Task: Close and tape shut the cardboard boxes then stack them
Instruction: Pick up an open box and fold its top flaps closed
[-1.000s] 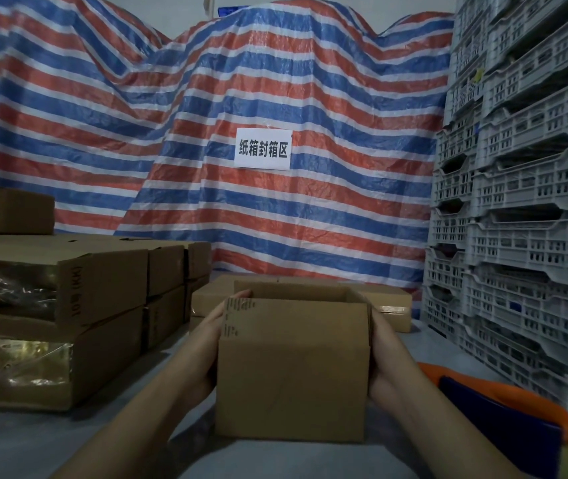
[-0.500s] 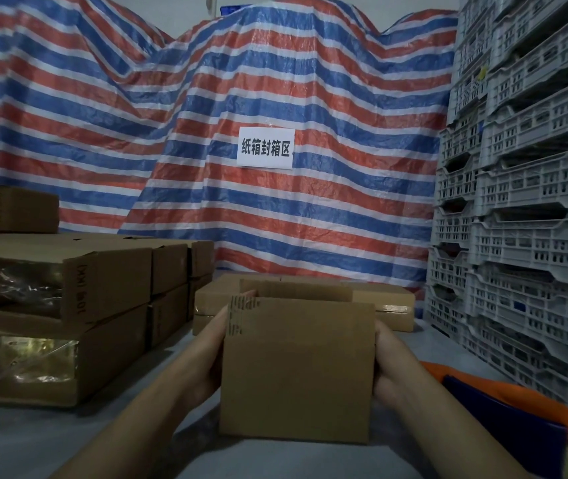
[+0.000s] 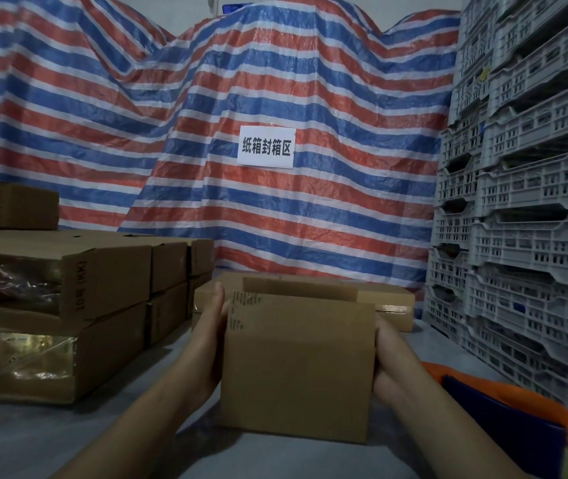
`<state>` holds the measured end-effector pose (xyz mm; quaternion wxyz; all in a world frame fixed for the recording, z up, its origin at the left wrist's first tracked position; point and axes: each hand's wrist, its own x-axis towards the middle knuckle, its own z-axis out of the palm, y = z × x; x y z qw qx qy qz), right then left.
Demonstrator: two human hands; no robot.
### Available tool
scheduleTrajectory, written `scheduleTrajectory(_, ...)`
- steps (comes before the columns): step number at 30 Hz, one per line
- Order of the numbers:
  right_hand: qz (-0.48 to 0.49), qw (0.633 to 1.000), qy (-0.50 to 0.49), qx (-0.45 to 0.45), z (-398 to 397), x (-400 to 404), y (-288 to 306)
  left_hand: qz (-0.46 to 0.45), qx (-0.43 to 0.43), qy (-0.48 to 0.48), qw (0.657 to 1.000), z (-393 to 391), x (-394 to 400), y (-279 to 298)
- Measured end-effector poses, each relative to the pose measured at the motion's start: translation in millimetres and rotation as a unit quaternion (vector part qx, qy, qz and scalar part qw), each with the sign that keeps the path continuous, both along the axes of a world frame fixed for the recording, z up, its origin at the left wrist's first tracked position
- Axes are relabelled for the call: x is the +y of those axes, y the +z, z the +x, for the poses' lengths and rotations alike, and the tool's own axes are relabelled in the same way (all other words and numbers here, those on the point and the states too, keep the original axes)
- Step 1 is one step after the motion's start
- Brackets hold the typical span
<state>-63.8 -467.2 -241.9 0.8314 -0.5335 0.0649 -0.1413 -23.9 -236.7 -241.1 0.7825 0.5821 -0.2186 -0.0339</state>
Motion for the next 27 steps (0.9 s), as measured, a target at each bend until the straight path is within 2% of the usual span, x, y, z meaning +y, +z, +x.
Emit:
scheduleTrajectory(6,-0.008,1.0,-0.003,0.017,-1.2,-4.6,4.9,0.043,-0.006,0.059,0.997,2.8,-11.1,4.5)
scheduleTrajectory(9,-0.018,1.0,0.008,0.017,-2.5,-3.5,5.3,0.055,0.037,0.092,0.994,8.5,-12.9,11.8)
scheduleTrajectory(15,-0.037,0.999,0.016,0.004,-5.8,-2.7,5.0,0.096,0.034,0.072,0.992,12.4,-6.3,4.3)
scheduleTrajectory(20,-0.001,0.999,0.035,-0.034,-8.1,-3.6,6.1,0.059,0.041,0.066,0.995,-3.1,-7.8,3.2)
scheduleTrajectory(24,-0.047,0.996,0.063,-0.035,-12.9,-3.9,2.9,0.033,0.031,0.067,0.997,-5.5,-11.1,7.8)
scheduleTrajectory(27,-0.095,0.993,0.056,-0.038,-12.9,-6.8,2.9,0.024,-0.011,0.065,0.998,0.9,-10.2,4.8)
